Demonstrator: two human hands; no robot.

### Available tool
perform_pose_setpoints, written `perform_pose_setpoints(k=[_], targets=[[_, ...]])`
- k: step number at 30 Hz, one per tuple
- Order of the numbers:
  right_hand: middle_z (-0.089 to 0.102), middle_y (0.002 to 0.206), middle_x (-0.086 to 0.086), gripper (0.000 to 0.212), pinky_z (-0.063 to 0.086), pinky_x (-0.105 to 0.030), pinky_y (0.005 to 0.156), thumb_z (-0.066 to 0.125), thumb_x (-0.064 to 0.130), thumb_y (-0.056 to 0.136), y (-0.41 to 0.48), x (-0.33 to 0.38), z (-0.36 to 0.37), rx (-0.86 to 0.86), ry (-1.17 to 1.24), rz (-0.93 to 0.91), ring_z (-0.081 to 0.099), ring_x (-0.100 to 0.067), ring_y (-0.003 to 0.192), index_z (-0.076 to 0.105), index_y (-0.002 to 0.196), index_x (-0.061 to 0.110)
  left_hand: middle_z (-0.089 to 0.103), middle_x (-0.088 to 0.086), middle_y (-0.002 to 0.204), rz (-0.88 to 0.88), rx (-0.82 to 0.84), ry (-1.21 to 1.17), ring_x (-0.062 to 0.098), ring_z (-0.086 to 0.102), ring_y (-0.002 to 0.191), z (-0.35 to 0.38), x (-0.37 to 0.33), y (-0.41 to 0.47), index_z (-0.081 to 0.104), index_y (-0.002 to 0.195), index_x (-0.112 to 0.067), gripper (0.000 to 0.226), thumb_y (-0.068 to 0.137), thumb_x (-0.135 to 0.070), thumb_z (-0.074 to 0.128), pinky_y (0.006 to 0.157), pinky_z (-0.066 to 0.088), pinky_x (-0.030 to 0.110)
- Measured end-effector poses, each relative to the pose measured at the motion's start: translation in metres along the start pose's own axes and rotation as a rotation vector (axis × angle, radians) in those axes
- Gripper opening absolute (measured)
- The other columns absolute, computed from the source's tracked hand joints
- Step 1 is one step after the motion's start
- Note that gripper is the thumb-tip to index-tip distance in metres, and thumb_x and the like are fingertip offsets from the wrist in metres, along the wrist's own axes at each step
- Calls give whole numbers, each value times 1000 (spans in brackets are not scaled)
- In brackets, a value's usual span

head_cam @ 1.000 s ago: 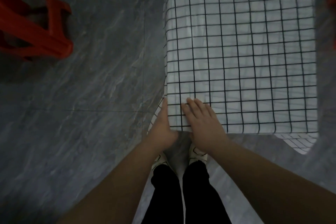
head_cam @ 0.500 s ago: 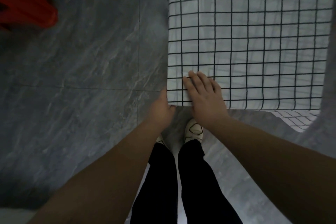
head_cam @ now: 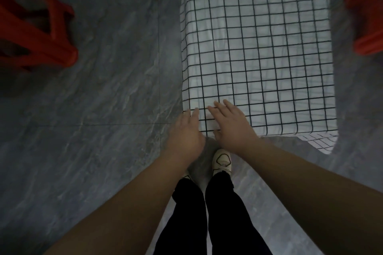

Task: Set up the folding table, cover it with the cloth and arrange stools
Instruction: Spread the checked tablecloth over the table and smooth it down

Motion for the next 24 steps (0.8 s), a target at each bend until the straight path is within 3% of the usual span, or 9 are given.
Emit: perform_pose_setpoints(k=[8, 13, 17, 24], targets=[[34, 158, -13, 68, 23, -50, 120, 56, 27, 89, -75, -24, -40, -139, 104, 233, 21, -33, 149, 36, 152, 13, 7, 9, 166, 162, 11, 245, 31, 4, 152, -16, -64, -26, 8, 158, -21, 68, 100, -42, 37, 122, 10, 51], [39, 155, -14, 71, 28, -52, 118, 29, 38, 85, -117, -82, -51, -209, 178, 342, 27, -35, 147, 39, 150, 11, 8, 10, 166, 232, 23, 285, 30, 5, 152, 4, -126, -25, 5, 158, -22, 67, 101, -42, 35, 123, 7, 50], [35, 157, -14, 65, 24, -51, 120, 51, 25, 89, -140, -142, -49, -233, 231, 377, 22, -34, 149, 37, 151, 11, 11, 11, 165, 278, 26, 299, 32, 7, 152, 41, -182, -16, 7, 158, -20, 67, 101, -40, 36, 122, 11, 50], [27, 161, -10, 70, 17, -44, 123, 57, 20, 90, -197, -269, -28, -159, 343, 459, 17, -29, 150, 29, 154, 13, 13, 10, 165, 346, 79, 340, 30, 6, 152, 117, -282, 4, 8, 158, -16, 73, 98, -34, 46, 122, 11, 47]])
Point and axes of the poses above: each hand's wrist, its own y-axis towards the middle knuckle, its own z-axis out of the palm, x = y × z, the point moved 8 cm from there along y, towards the middle knuckle
